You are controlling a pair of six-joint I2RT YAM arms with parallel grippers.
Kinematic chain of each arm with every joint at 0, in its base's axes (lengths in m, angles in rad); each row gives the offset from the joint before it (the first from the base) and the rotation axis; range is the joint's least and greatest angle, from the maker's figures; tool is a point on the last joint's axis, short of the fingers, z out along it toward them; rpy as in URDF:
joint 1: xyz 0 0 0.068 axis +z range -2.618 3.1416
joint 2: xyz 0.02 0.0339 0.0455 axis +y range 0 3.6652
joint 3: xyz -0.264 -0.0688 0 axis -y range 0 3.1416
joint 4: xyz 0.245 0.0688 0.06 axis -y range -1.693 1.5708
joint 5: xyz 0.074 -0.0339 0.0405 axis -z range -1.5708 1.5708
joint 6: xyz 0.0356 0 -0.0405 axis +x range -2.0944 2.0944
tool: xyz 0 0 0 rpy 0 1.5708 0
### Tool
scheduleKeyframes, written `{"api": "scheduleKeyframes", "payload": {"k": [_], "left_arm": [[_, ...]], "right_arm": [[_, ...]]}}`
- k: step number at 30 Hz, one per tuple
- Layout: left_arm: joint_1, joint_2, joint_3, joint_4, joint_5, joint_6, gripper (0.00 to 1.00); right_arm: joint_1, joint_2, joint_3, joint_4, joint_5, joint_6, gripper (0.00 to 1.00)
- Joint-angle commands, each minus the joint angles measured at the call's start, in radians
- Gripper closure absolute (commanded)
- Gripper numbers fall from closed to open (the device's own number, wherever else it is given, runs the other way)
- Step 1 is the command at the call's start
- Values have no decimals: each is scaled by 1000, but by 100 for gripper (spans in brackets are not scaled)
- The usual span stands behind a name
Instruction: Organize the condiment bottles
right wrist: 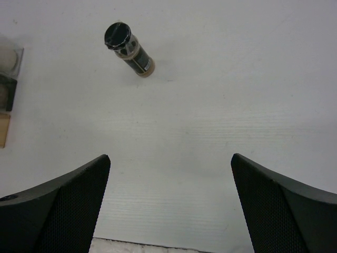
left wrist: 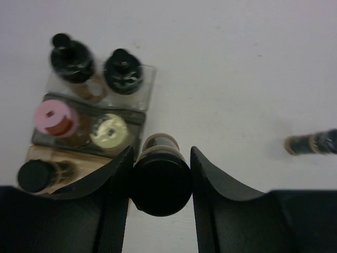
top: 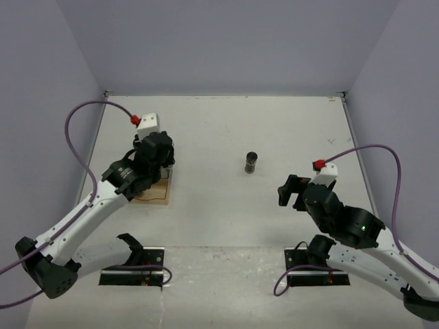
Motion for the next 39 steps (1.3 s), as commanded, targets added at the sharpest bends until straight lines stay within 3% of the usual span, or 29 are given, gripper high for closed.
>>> {"api": "scheduleKeyframes", "payload": {"k": [1, 9, 13, 18, 25, 28, 31, 32, 35, 39], "left_arm": [[130, -48, -127, -94, -35, -48, 100], [295, -88, -247, -33, 19, -52, 100], [303, -75, -299, -53, -70, -175, 100], [330, -46, -384, 62, -52, -169, 100], [341, -13, -439, 104, -96, -215, 99], [341, -13, -459, 130, -86, -217, 92], [341, -18, -468, 139, -81, -221, 77], [341, -24, -468, 140, -76, -221, 64], [341, -48, -476, 148, -52, -203, 47], [341, -81, -477, 163, -11, -180, 37]], "right_arm": [[4, 11, 0, 45, -17, -20, 1], [4, 19, -1, 52, -34, -32, 1], [4, 22, -1, 55, -40, -35, 1], [4, 36, 0, 60, -52, -43, 1], [6, 39, -1, 68, -66, -53, 1], [6, 41, -4, 80, -87, -67, 1], [4, 42, -4, 85, -95, -75, 1], [6, 45, -4, 86, -97, -76, 1], [6, 48, -4, 88, -100, -79, 1], [4, 56, -3, 89, -103, -81, 1]]}}
